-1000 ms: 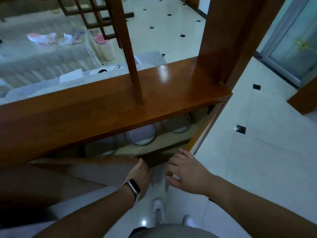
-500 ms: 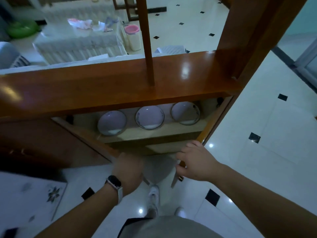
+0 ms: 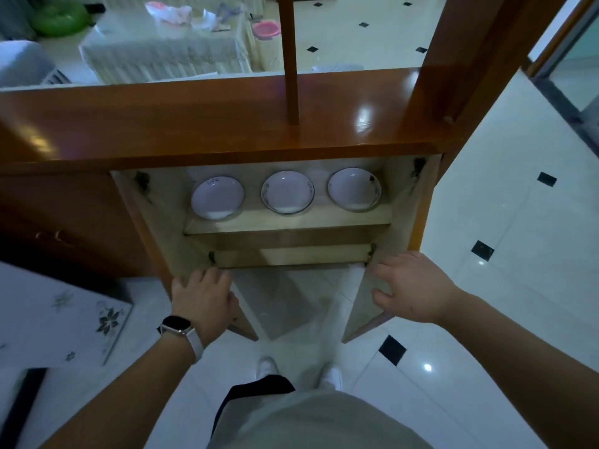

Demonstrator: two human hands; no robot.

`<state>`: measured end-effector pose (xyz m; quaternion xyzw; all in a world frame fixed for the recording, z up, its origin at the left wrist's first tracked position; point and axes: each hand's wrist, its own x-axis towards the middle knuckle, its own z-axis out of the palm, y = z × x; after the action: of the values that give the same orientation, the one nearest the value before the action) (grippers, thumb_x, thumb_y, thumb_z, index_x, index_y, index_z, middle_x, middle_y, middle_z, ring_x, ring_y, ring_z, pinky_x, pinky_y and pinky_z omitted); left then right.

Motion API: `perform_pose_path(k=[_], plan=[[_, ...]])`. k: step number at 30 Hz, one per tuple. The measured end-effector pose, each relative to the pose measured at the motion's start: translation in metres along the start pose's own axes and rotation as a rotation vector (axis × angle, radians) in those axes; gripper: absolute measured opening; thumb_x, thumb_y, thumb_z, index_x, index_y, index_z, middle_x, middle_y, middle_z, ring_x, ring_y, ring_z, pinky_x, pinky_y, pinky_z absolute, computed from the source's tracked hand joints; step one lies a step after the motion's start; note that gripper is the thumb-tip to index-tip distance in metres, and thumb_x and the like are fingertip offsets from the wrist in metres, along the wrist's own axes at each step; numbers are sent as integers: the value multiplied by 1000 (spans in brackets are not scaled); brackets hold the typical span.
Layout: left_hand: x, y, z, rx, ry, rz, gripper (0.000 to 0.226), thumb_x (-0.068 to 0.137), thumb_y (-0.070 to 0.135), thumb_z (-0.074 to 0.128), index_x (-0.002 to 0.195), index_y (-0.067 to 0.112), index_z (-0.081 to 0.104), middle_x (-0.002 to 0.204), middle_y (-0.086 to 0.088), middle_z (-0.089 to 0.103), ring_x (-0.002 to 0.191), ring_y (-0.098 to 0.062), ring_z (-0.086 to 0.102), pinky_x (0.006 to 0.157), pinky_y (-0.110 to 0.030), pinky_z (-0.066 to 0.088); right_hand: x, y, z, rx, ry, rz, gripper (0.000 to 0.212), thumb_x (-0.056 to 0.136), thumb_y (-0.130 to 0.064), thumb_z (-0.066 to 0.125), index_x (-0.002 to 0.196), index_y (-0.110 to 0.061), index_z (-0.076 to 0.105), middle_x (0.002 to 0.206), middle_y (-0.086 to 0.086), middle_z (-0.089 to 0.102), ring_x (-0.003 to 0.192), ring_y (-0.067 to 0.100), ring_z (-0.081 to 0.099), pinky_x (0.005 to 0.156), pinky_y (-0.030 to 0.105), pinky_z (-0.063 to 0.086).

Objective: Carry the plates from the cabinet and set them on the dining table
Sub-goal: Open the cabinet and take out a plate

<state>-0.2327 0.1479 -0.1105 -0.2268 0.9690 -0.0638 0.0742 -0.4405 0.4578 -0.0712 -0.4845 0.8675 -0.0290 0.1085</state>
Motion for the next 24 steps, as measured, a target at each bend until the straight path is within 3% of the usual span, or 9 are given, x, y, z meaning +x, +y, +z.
perform_pose_path(k=[2, 6, 14, 21, 24], plan=[[0, -5, 4, -2, -17, -50, 26, 86, 38, 51, 104, 22, 60, 105, -4, 65, 97, -29, 58, 89, -51, 37, -6, 3, 2, -24, 23, 35, 47, 80, -49, 35, 97, -21, 68, 74, -10, 50, 74, 17, 54, 70, 29, 32], [6, -19, 14, -4, -93, -116, 34, 85, 47, 43, 112, 28, 53, 115, -3, 60, 105, -27, 55, 94, -57, 33, -13, 6, 5, -87, -9, 143, 51, 81, -53, 33, 109, -24, 66, 88, -7, 62, 82, 15, 55, 71, 29, 35], [-15, -64, 28, -70, -95, -145, 48, 84, 49, 42, 127, 27, 49, 129, -3, 55, 119, -27, 50, 104, -60, 26, -12, -50, 7, -99, -49, 203, 55, 87, -52, 45, 131, -22, 56, 126, 0, 61, 109, 19, 56, 91, 38, 44], [-44, -126, 37, -89, -21, -56, 47, 82, 45, 56, 124, 25, 58, 130, -6, 60, 117, -28, 54, 104, -61, 28, 7, -133, 15, -68, 23, 159, 48, 86, -46, 61, 125, -18, 63, 124, 4, 64, 110, 25, 59, 87, 38, 45], [-50, -153, 40, -138, 25, -22, 45, 81, 38, 64, 122, 21, 62, 126, -9, 63, 113, -30, 58, 101, -61, 32, 17, -166, 16, -61, 32, 127, 49, 88, -50, 58, 127, -20, 62, 129, 3, 62, 114, 25, 58, 90, 38, 44]])
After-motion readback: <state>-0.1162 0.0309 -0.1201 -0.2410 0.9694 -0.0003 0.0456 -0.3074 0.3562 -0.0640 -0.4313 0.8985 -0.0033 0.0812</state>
